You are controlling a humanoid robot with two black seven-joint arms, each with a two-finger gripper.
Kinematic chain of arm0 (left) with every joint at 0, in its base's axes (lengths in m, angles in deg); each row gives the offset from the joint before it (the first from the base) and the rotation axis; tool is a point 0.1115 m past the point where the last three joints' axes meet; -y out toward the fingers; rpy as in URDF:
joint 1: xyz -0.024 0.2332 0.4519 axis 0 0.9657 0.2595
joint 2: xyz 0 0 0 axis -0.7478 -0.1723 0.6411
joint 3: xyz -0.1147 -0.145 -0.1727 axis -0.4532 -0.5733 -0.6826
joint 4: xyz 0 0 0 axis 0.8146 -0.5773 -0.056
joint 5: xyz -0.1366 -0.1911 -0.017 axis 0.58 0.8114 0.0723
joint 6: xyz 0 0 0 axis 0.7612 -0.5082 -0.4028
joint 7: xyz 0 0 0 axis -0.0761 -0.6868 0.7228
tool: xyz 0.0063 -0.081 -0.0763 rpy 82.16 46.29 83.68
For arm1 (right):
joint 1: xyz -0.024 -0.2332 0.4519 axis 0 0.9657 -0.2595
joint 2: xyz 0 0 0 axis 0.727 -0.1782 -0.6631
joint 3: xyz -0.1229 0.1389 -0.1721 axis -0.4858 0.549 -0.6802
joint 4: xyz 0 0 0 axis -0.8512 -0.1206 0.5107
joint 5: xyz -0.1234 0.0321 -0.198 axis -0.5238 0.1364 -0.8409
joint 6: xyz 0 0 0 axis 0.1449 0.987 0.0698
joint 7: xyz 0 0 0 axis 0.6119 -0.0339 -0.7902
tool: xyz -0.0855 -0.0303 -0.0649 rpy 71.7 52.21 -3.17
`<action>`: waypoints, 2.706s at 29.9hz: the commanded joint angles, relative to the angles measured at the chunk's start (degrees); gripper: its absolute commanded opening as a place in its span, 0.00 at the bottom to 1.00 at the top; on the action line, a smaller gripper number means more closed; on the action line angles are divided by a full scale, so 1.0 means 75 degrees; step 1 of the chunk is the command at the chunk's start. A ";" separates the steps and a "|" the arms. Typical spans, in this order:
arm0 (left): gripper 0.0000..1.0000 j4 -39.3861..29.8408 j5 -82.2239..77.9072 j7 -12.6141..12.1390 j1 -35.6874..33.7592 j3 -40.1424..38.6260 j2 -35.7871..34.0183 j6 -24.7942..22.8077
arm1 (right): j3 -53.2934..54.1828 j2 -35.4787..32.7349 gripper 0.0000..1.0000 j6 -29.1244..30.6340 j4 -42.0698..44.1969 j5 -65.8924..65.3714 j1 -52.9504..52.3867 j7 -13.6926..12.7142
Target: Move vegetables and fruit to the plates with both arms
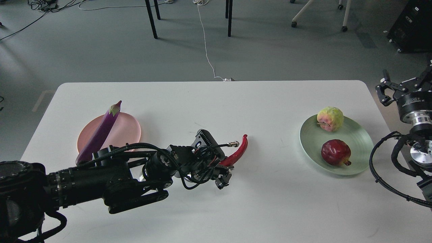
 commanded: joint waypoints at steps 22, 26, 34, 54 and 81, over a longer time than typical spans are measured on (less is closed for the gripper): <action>0.21 -0.1083 0.1479 0.1192 0.0894 -0.1407 -0.5410 0.0368 | 0.0000 0.0012 0.99 0.0000 0.0279 -0.0001 -0.0088 -0.0001; 0.28 -0.0790 0.1502 0.1192 0.1071 -0.1430 -0.5386 0.0380 | 0.0000 0.0001 0.99 0.0000 0.0279 -0.0001 -0.0099 -0.0001; 0.95 -0.0778 0.1759 0.1438 0.1059 -0.1454 -0.5222 0.0767 | -0.0035 0.0001 0.99 0.0000 0.0291 -0.0048 -0.0087 -0.0001; 0.98 0.2934 1.2571 0.1626 -0.0276 -0.4945 -0.2353 0.1716 | -0.0023 0.0458 0.99 0.0000 0.0935 -0.0048 -0.1118 -0.0001; 0.98 0.4555 1.6772 0.2224 0.0473 -0.5602 -0.0851 0.0698 | 0.1020 0.1360 0.99 0.0000 0.0713 0.0046 -0.1377 -0.1414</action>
